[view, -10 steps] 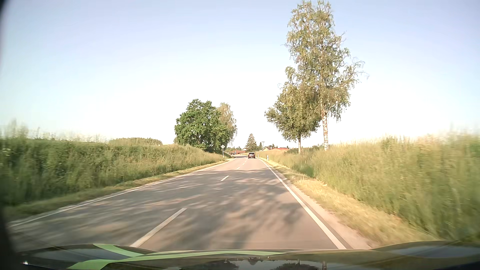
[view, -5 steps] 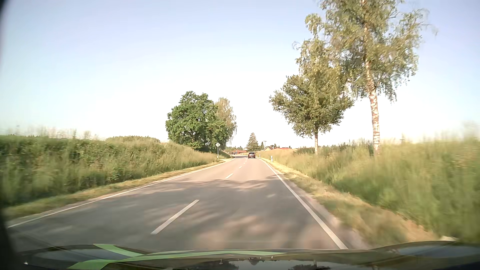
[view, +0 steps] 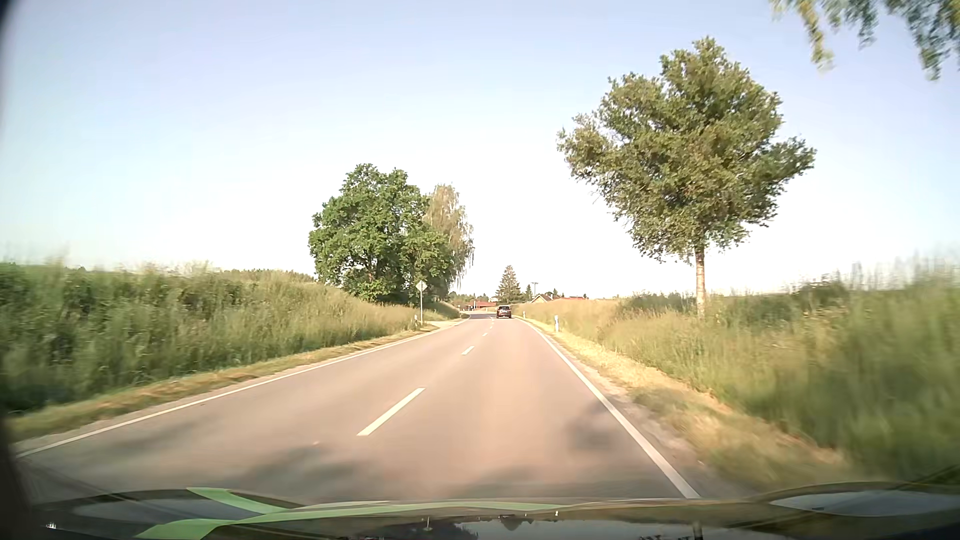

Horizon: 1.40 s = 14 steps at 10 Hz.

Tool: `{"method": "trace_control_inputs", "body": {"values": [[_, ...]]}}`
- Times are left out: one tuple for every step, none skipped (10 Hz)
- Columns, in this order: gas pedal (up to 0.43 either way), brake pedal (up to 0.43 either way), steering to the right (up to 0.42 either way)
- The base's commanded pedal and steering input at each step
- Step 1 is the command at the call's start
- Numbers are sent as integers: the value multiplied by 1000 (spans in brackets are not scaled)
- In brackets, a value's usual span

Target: Follow the waypoints while adhering to traffic rules and regulations

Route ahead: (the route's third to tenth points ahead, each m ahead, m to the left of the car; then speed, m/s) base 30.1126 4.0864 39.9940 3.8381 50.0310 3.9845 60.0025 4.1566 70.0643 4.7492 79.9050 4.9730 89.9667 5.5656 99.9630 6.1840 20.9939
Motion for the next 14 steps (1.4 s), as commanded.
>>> {"method": "trace_control_inputs", "body": {"values": [[87,0,-4],[98,0,-4],[118,0,-4],[118,0,-4],[118,0,-4],[118,0,-4],[118,0,-4],[118,0,-4],[118,0,-4],[118,0,-4],[110,0,-3],[98,0,-3],[98,0,-3],[98,0,-3]]}}
